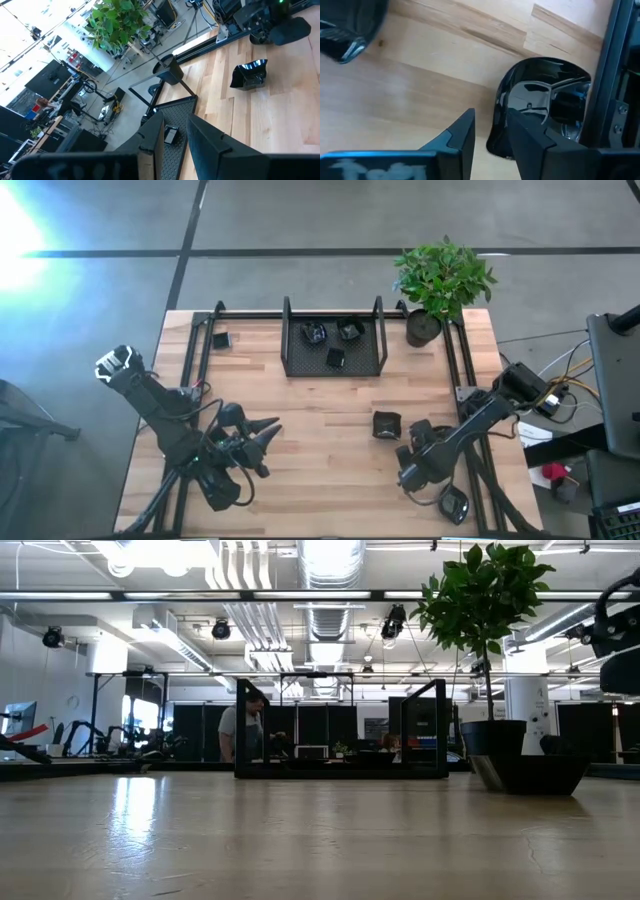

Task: Pick & Place Mini shaped plates
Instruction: Stack the black leaf-shaped plate on top of the black leaf-shaped plate on the shelf

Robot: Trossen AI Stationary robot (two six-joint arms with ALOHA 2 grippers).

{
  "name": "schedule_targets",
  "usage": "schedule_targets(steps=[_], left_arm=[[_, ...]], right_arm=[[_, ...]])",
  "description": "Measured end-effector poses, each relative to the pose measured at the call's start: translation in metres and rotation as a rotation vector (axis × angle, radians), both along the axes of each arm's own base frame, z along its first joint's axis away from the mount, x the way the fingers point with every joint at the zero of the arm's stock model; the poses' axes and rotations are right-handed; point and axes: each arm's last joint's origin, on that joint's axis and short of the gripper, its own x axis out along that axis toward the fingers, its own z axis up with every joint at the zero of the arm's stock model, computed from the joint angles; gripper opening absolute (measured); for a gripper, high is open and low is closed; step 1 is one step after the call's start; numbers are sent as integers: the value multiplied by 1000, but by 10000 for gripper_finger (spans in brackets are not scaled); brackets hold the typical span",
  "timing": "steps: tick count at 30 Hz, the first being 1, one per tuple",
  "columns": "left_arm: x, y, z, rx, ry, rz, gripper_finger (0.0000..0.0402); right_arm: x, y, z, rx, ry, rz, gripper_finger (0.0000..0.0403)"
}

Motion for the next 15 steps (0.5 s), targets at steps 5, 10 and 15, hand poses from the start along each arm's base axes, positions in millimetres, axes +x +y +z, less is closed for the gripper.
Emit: schedule_targets(steps=[5, 10, 15], left_arm=[[0, 0, 0, -2, -1, 0, 83], [0, 0, 0, -2, -2, 1, 83], [0, 0, 0, -3, -2, 1, 83]], right_arm=[[-3, -1, -6, 27, 20, -22, 112], [-8, -5, -15, 30, 33, -24, 111], [-12, -8, -24, 45, 38, -5, 101]])
